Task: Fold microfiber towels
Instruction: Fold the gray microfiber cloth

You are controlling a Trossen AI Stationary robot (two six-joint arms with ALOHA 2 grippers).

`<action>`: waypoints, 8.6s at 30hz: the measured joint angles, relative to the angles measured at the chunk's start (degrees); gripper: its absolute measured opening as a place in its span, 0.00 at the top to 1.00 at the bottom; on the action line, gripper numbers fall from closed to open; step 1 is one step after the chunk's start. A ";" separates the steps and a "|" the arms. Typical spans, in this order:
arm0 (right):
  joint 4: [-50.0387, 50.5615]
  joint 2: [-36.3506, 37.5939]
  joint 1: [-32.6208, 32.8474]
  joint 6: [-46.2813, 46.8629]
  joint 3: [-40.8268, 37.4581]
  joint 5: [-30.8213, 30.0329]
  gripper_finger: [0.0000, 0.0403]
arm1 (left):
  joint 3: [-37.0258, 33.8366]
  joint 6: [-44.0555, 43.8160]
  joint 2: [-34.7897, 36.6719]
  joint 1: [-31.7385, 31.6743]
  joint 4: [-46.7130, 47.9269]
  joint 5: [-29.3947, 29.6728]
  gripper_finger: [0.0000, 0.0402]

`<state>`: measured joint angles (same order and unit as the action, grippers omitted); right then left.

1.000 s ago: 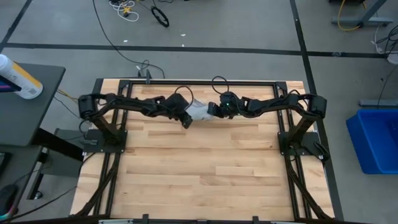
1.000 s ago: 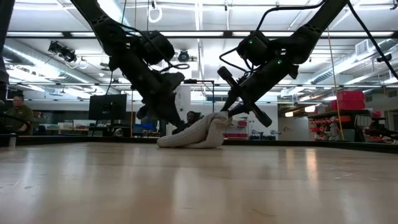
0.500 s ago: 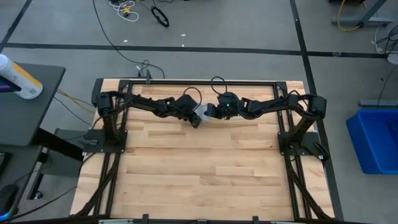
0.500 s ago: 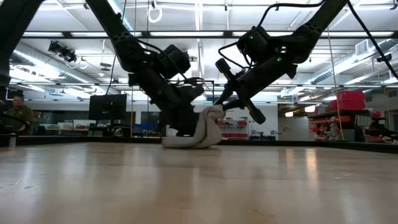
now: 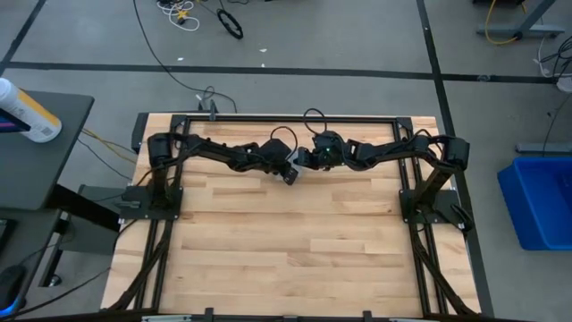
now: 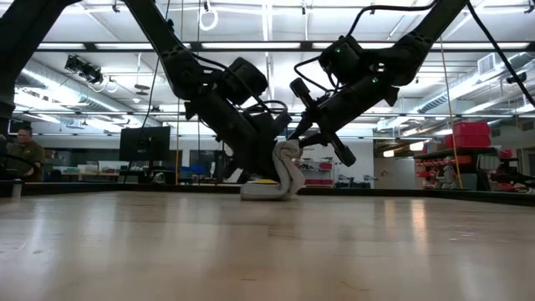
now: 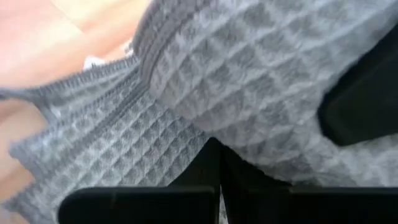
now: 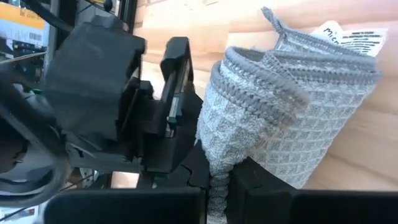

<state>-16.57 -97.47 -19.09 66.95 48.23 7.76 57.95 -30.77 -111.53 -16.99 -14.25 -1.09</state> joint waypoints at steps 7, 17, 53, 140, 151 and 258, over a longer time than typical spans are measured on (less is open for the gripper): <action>-0.23 0.00 -0.83 -1.02 0.00 1.59 0.95 | -0.04 2.55 1.03 0.00 0.66 0.71 1.00; 4.70 0.09 -2.28 -2.61 0.00 1.87 0.95 | -4.65 2.59 4.08 -0.03 -8.65 1.44 0.97; 56.93 25.24 -9.80 -10.02 -0.09 -3.54 0.95 | -31.78 0.07 34.77 -0.02 -25.76 5.57 0.96; -54.04 -9.12 -11.21 14.12 -21.44 1.39 0.95 | -31.78 -1.81 34.69 3.89 -19.09 -0.13 0.97; -61.74 -19.92 -7.57 19.13 -8.87 0.84 0.95 | -31.78 -1.71 34.69 3.89 -18.06 0.41 0.97; -16.92 -0.48 17.46 13.98 -11.42 -7.69 0.40 | 10.16 25.87 -2.79 9.92 29.40 -15.43 0.98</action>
<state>-33.49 -97.95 -1.63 80.93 36.81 0.08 68.12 -4.90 -114.32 -7.07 15.15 -16.52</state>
